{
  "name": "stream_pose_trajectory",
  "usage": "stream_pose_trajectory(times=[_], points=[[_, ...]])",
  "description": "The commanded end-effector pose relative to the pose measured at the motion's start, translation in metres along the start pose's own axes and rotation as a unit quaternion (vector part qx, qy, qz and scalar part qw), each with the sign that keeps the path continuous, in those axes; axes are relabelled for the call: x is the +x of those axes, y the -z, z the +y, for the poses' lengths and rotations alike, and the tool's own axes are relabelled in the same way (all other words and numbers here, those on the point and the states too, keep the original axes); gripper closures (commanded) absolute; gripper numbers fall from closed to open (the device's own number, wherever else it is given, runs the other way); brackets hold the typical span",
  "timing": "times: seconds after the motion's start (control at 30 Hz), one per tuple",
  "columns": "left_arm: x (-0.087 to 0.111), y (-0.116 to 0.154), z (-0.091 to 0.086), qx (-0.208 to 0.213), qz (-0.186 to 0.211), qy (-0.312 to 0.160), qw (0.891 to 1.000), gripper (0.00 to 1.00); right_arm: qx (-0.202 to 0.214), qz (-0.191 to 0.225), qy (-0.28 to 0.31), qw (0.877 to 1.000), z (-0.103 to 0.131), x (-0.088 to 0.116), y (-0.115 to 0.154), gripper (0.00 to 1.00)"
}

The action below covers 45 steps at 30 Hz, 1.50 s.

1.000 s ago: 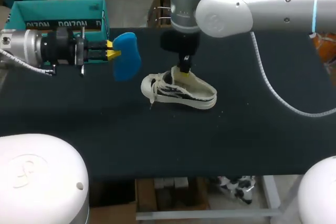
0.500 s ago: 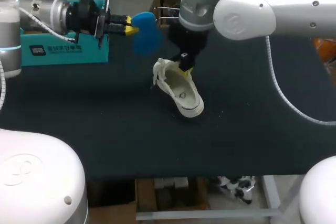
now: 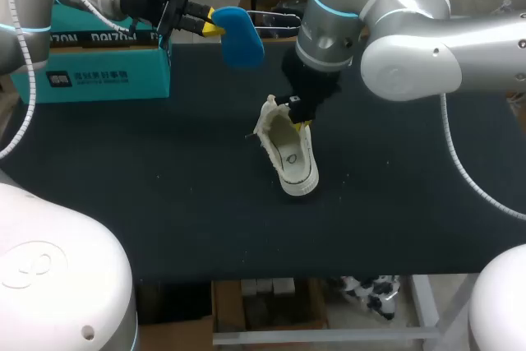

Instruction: Open the shoe tongue, take the insole out of the shoe, put the insole back into the shoe, and pack the shoe into the shoebox

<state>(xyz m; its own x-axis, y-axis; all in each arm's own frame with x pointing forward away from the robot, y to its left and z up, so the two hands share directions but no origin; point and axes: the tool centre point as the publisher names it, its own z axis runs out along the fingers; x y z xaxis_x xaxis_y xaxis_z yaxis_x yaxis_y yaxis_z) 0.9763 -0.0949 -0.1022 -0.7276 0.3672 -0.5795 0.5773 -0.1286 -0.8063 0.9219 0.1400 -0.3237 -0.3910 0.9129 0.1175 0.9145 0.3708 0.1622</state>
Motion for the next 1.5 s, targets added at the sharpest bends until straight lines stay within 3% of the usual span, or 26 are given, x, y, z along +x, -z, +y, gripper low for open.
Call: stream_pose_trajectory(times=[0.03,0.23,0.27,0.3,0.33,0.37,0.83,0.87,0.9,1.2,1.3,1.5], points=[[-0.004,0.003,0.007,0.06,0.062,0.001,0.996,1.0,-0.068,0.009,-0.005,0.998,-0.006,-0.008,-0.008,1.0],[-0.003,0.003,0.009,0.055,0.058,0.007,0.997,1.0,-0.075,0.018,-0.008,0.997,-0.004,-0.018,-0.02,1.0],[-0.003,0.003,0.009,0.054,0.057,0.007,0.997,1.0,-0.077,0.018,-0.009,0.997,-0.005,-0.021,-0.02,0.88],[-0.003,0.004,0.009,0.054,0.056,0.007,0.997,1.0,-0.078,0.018,-0.009,0.997,-0.006,-0.023,-0.018,0.66],[-0.002,0.004,0.009,0.052,0.054,0.007,0.997,1.0,-0.079,0.017,-0.01,0.997,-0.006,-0.024,-0.016,0.39],[-0.001,0.004,0.008,0.052,0.053,0.007,0.997,1.0,-0.081,0.013,-0.011,0.997,-0.007,-0.026,-0.013,0.0],[0.011,-0.024,-0.015,0.082,0.038,0.001,0.996,1.0,-0.104,-0.007,-0.023,0.994,-0.032,-0.043,0.021,0.0],[0.01,-0.028,-0.018,0.056,0.019,0.029,0.998,1.0,-0.104,-0.007,-0.023,0.994,-0.032,-0.043,0.021,0.0],[0.007,-0.033,-0.023,-0.007,0.023,0.08,0.996,1.0,-0.104,-0.007,-0.023,0.994,-0.032,-0.043,0.021,0.0],[0.007,-0.033,-0.023,-0.007,0.023,0.08,0.996,1.0,-0.104,-0.007,-0.023,0.994,-0.032,-0.043,0.021,0.0],[0.028,-0.044,-0.027,-0.012,0.014,0.063,0.998,1.0,-0.114,0.016,-0.029,0.993,-0.028,-0.053,0.032,0.0],[0.072,-0.077,-0.045,-0.041,0.028,0.014,0.999,1.0,-0.075,0.05,-0.133,0.987,-0.052,-0.078,0.065,0.0]])
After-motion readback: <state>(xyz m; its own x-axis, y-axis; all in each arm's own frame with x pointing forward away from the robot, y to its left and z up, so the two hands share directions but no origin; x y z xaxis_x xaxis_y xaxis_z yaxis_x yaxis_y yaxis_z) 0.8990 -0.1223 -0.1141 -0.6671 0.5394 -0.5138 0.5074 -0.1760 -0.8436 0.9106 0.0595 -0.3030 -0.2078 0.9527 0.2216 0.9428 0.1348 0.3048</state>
